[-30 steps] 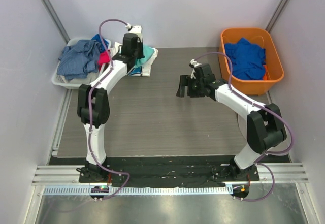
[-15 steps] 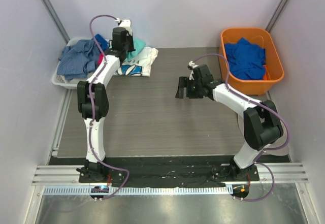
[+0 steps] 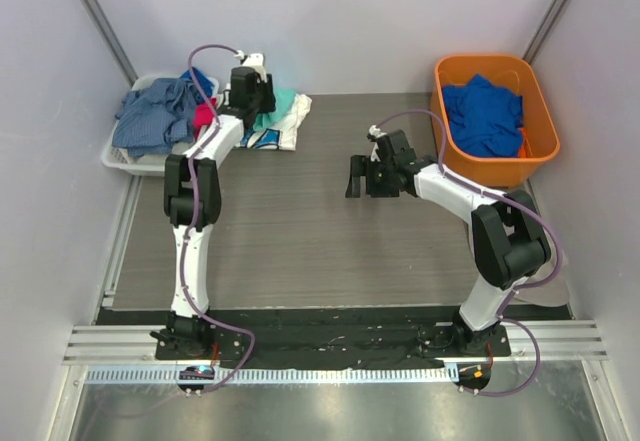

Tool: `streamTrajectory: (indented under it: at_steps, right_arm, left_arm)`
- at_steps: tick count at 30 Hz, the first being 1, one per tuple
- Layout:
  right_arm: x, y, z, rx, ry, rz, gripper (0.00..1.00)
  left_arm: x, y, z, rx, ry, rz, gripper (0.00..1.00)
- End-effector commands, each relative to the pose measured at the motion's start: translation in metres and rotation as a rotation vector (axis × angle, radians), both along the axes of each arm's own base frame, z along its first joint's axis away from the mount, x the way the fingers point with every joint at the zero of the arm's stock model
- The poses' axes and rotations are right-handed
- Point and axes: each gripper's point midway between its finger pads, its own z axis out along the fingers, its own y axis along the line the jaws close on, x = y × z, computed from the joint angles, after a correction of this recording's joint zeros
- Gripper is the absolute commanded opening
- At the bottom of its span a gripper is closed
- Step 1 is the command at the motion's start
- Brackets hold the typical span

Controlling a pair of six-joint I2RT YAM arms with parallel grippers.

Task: Fold and stack the t-shirts
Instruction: Neatly place the folded tshirt to the corner

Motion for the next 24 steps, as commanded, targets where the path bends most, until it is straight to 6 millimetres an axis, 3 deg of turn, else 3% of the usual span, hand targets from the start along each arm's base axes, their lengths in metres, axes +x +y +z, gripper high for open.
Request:
streamTrajectory:
  at_steps: [1, 2, 3, 7, 8, 10, 12, 14, 15, 17, 24]
  right_arm:
    - [0.013, 0.006, 0.018, 0.021, -0.055, 0.011, 0.84]
    - [0.012, 0.006, 0.018, 0.024, -0.053, 0.014, 0.84]
    - [0.012, 0.007, 0.017, 0.026, -0.05, 0.015, 0.84]
    - [0.011, 0.007, 0.021, 0.033, -0.058, 0.015, 0.84]
    - [0.011, 0.008, 0.025, 0.037, -0.065, 0.016, 0.84]
    - [0.01, 0.008, 0.028, 0.045, -0.069, 0.015, 0.84]
    - [0.01, 0.008, 0.033, 0.051, -0.081, 0.015, 0.84]
    - [0.011, 0.008, 0.036, 0.057, -0.091, 0.008, 0.84]
    - [0.01, 0.006, 0.037, 0.053, -0.094, 0.002, 0.84]
    - [0.011, 0.006, 0.04, 0.054, -0.101, -0.002, 0.84]
    - [0.022, 0.009, 0.052, 0.084, -0.139, -0.037, 0.84]
  left_arm:
    - [0.003, 0.004, 0.024, -0.052, -0.078, 0.015, 0.51]
    - [0.001, 0.005, 0.026, -0.055, -0.077, 0.021, 0.57]
    - [0.0, 0.007, 0.026, -0.054, -0.076, 0.032, 0.8]
    - [-0.015, 0.008, 0.031, -0.076, -0.07, 0.039, 0.98]
    - [-0.02, 0.008, 0.047, -0.094, -0.089, 0.041, 0.99]
    - [-0.028, 0.01, 0.047, -0.106, -0.078, 0.05, 1.0]
    - [-0.038, 0.011, 0.07, -0.141, -0.103, 0.058, 1.0]
    - [-0.049, 0.01, 0.074, -0.163, -0.1, 0.054, 1.0]
    - [-0.056, 0.008, 0.091, -0.193, -0.121, 0.054, 1.0]
    - [-0.066, 0.007, 0.092, -0.217, -0.108, 0.045, 1.0]
    - [-0.102, 0.013, 0.138, -0.325, -0.142, 0.094, 1.0]
